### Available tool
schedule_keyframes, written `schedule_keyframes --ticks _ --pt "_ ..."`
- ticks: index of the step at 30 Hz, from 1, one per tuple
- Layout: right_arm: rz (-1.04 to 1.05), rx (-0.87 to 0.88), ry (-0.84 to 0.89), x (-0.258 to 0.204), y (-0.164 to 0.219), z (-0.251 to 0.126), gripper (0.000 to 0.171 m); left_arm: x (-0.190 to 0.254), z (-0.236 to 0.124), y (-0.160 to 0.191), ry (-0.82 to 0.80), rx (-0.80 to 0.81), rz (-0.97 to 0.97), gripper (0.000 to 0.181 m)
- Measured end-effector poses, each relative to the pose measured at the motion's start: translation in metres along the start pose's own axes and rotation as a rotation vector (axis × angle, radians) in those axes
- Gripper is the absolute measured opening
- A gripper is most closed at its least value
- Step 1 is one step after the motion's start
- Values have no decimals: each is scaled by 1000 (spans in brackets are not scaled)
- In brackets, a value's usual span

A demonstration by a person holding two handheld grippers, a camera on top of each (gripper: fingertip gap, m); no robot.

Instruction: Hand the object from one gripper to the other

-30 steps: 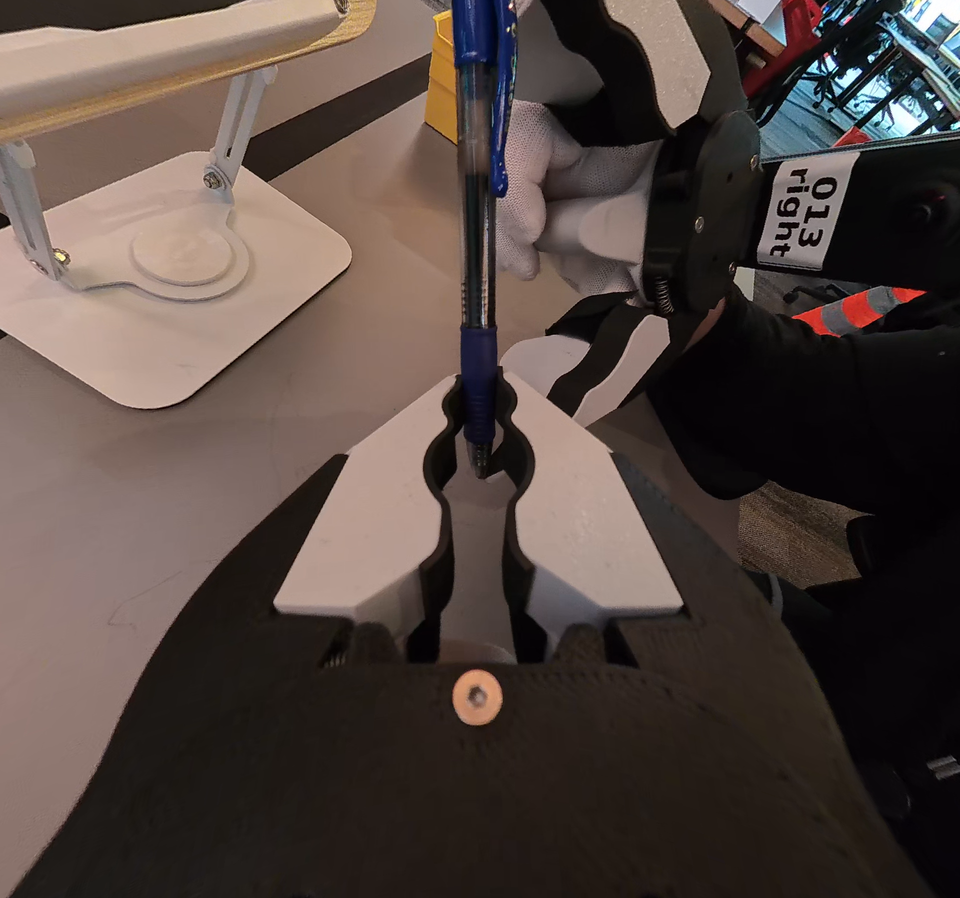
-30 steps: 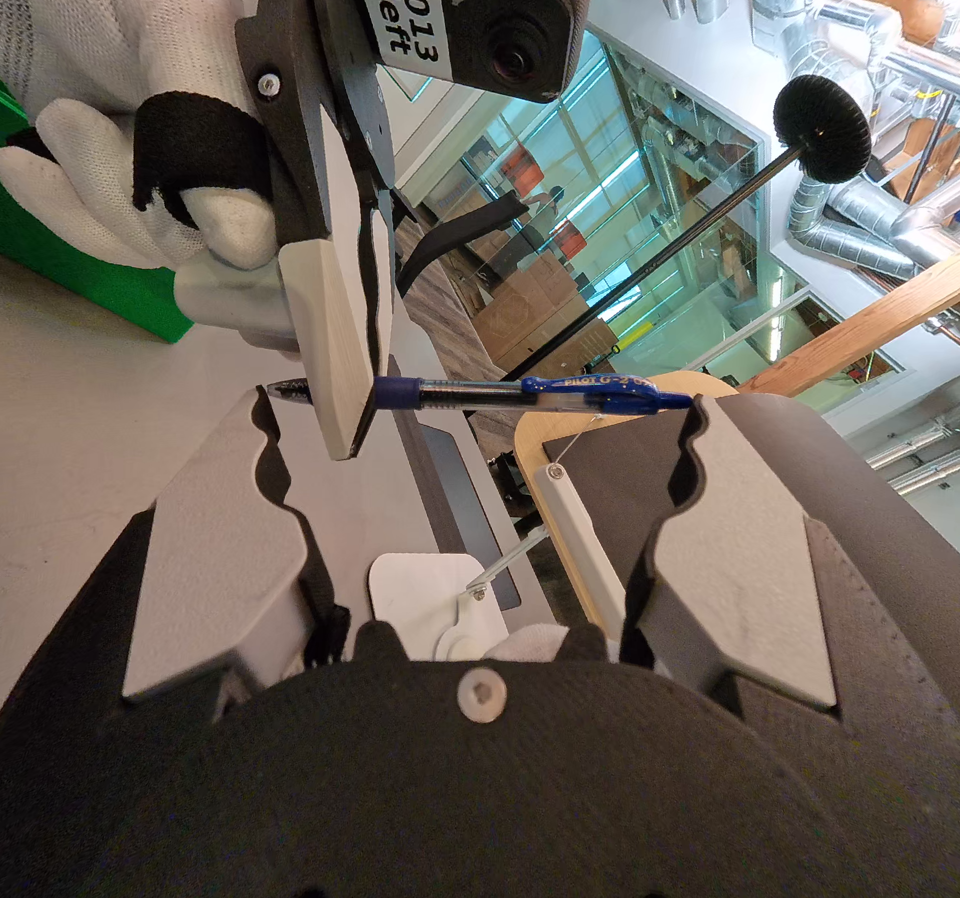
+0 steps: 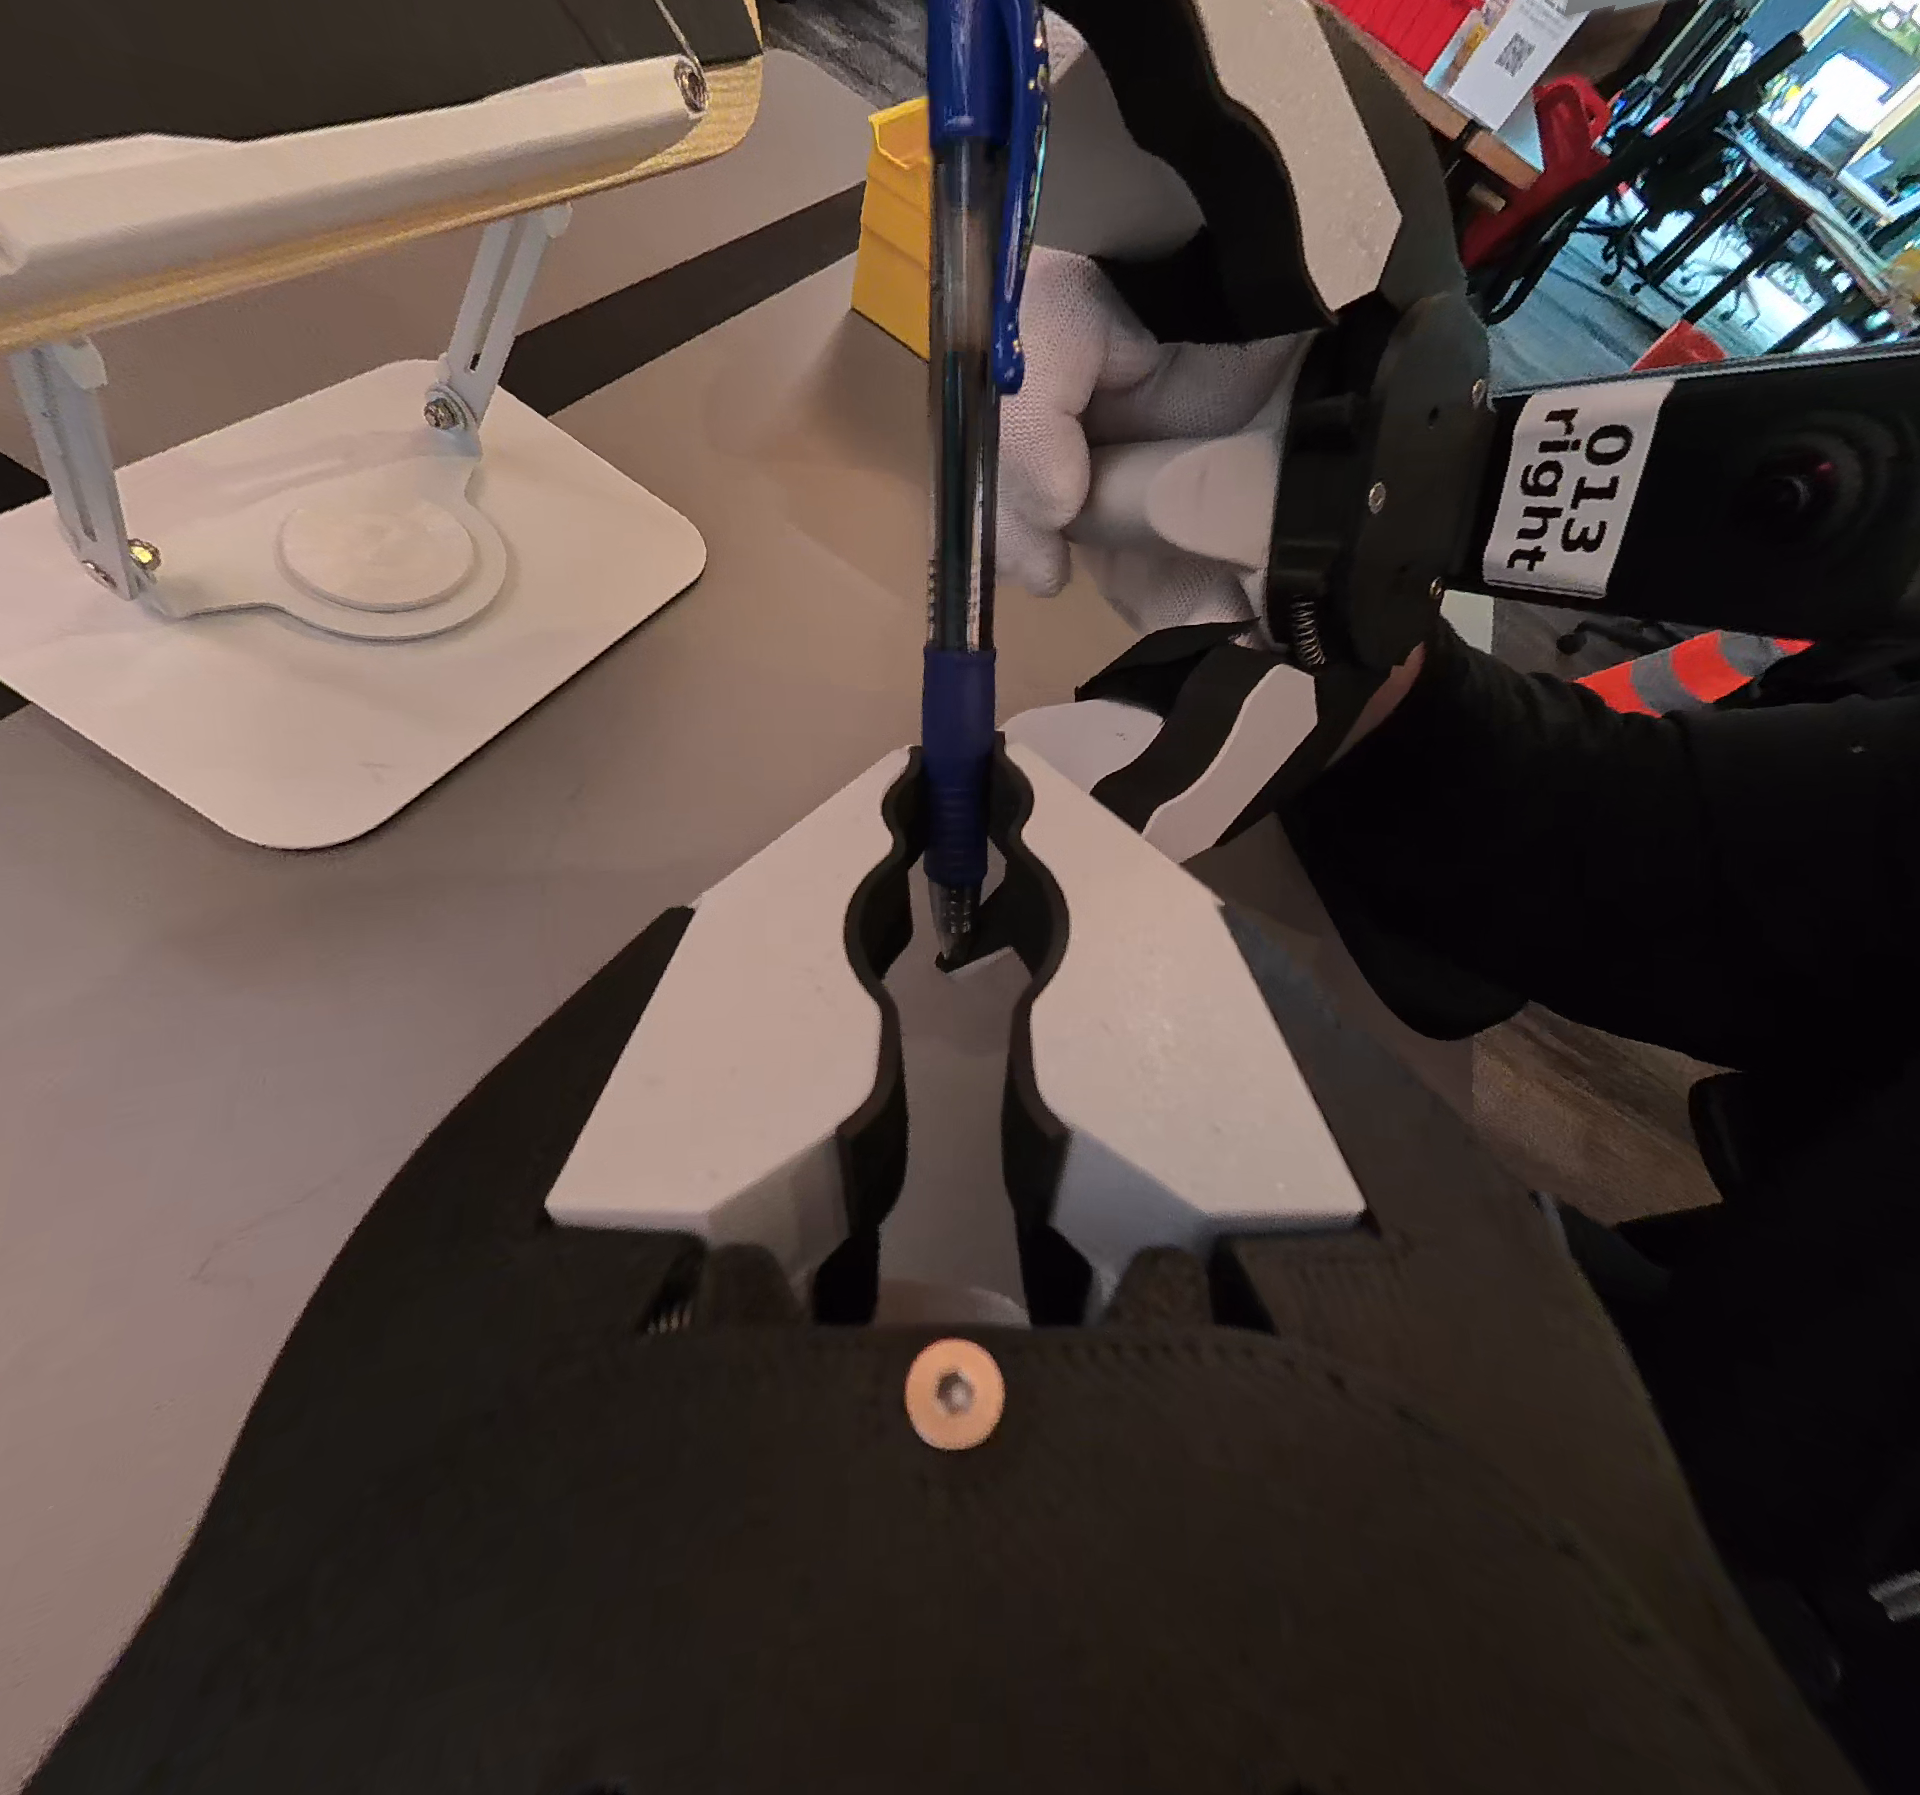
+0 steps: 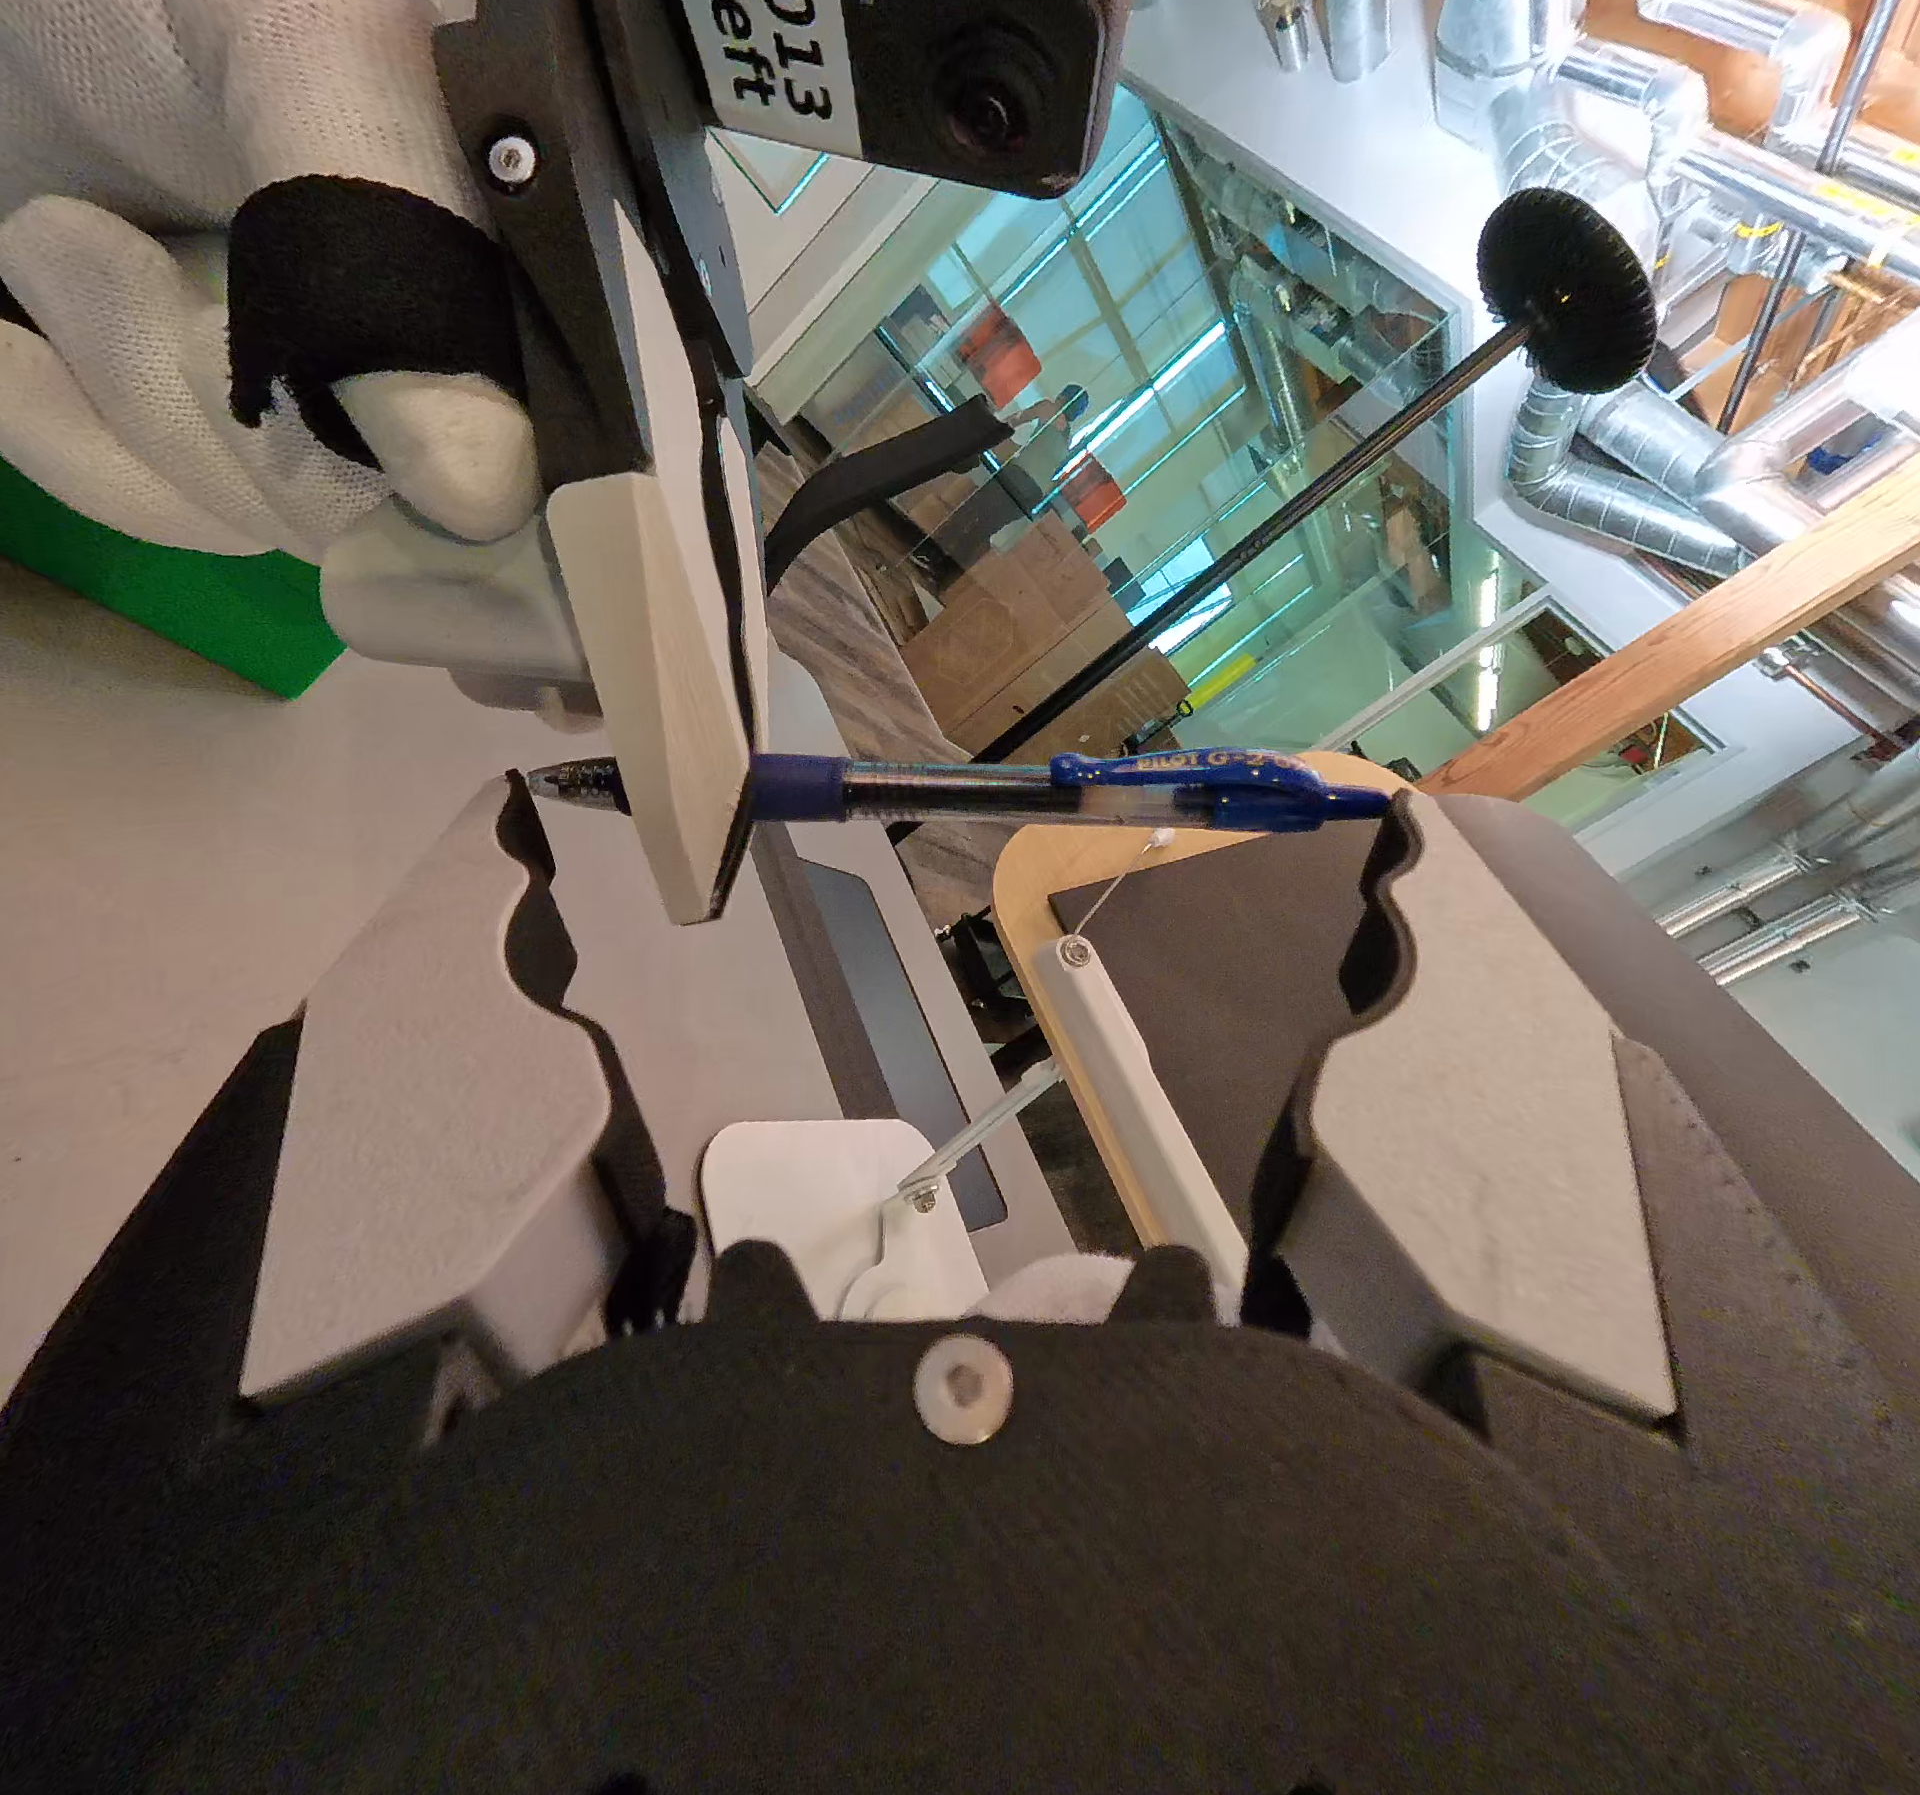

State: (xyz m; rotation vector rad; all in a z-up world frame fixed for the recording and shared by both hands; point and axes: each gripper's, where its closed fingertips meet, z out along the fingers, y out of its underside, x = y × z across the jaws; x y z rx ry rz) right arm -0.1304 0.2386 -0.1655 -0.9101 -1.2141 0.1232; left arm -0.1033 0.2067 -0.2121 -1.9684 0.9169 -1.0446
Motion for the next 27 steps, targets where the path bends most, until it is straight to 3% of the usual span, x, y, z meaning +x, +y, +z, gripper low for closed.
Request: schedule_keyframes --ticks 8,12,27 --pt "-21 19 8 -2 -5 0 136 -2 -3 -4 8 33 -36 9" --pt "27 15 14 2 -1 0 148 -1 -1 -3 8 21 -23 9" --pt "37 24 49 7 -4 0 140 -2 -4 -14 -5 98 -31 8"
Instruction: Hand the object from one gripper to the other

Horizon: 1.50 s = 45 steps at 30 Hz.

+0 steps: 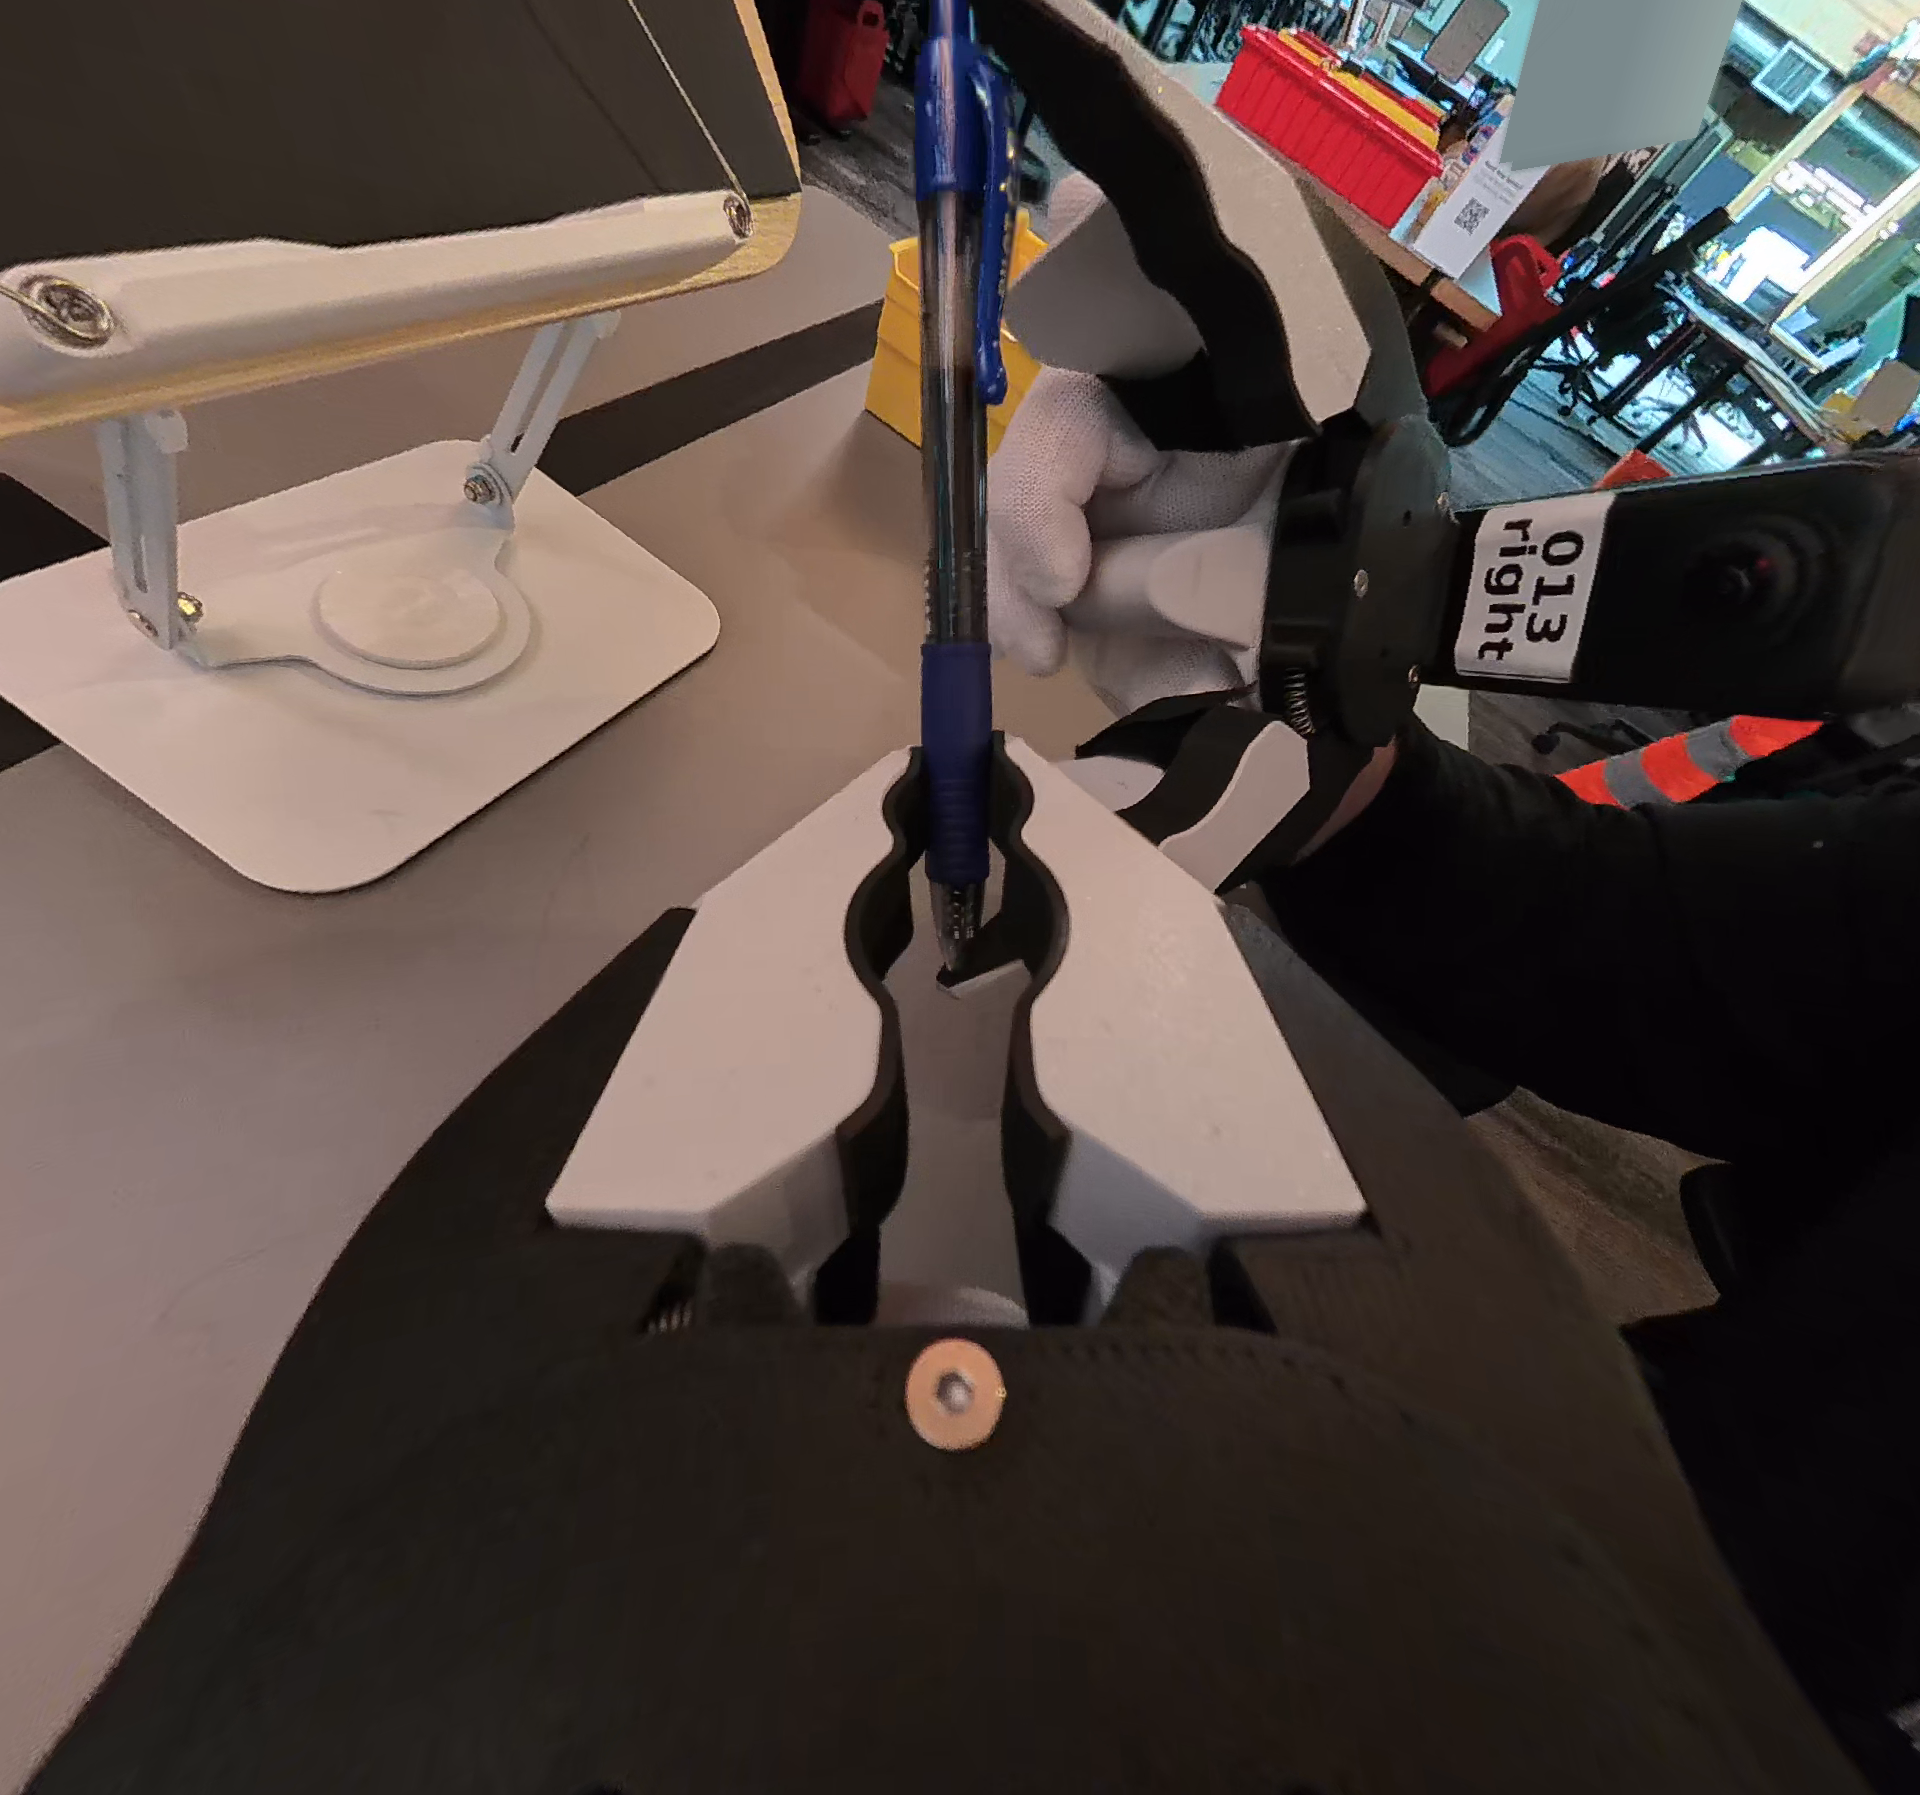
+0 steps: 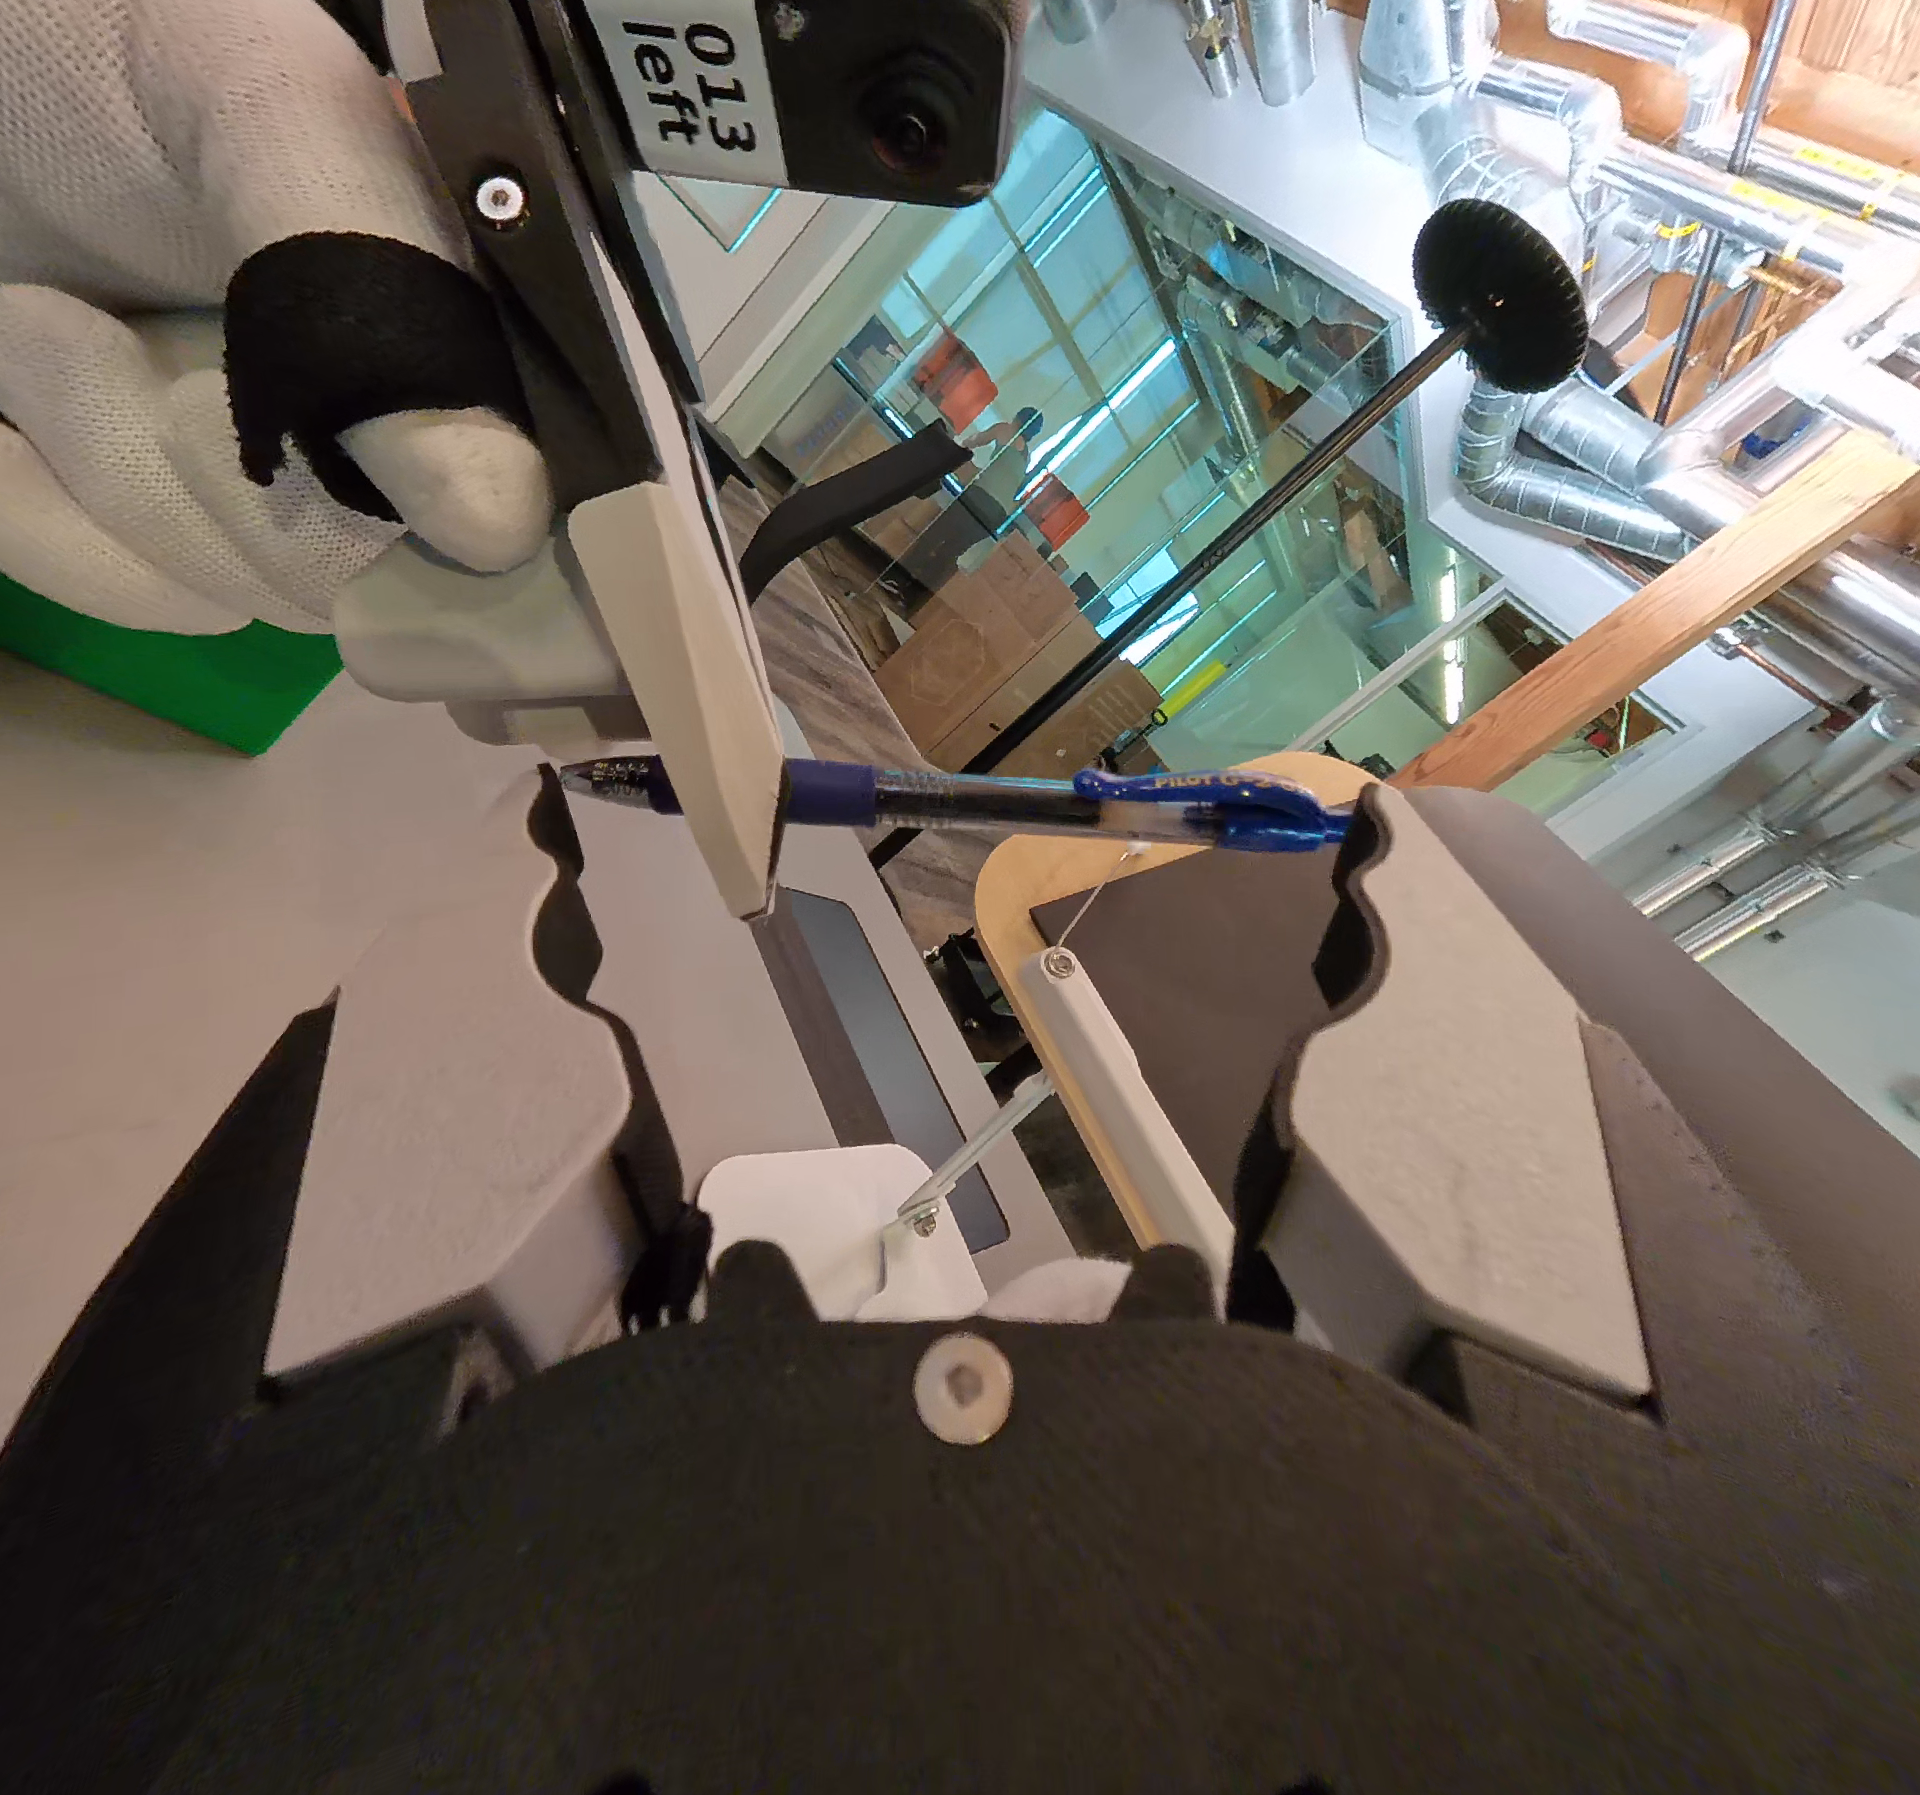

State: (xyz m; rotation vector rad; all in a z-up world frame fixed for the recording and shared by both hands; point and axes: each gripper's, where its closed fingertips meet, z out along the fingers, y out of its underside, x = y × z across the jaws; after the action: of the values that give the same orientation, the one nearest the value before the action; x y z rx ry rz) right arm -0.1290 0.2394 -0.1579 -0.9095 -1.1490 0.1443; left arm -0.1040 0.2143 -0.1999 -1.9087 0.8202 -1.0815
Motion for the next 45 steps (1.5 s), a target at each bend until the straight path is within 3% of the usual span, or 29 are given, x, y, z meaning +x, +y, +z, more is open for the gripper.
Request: schedule_keyframes --ticks 3,31,45 --pt "21 -1 23 4 1 0 148 0 0 0 1 9 -2 8" --pt "72 9 24 5 2 1 146 2 -1 -4 16 52 2 9" --pt "-24 92 -142 -29 -25 -5 144 16 -13 -16 -23 -24 222 18"
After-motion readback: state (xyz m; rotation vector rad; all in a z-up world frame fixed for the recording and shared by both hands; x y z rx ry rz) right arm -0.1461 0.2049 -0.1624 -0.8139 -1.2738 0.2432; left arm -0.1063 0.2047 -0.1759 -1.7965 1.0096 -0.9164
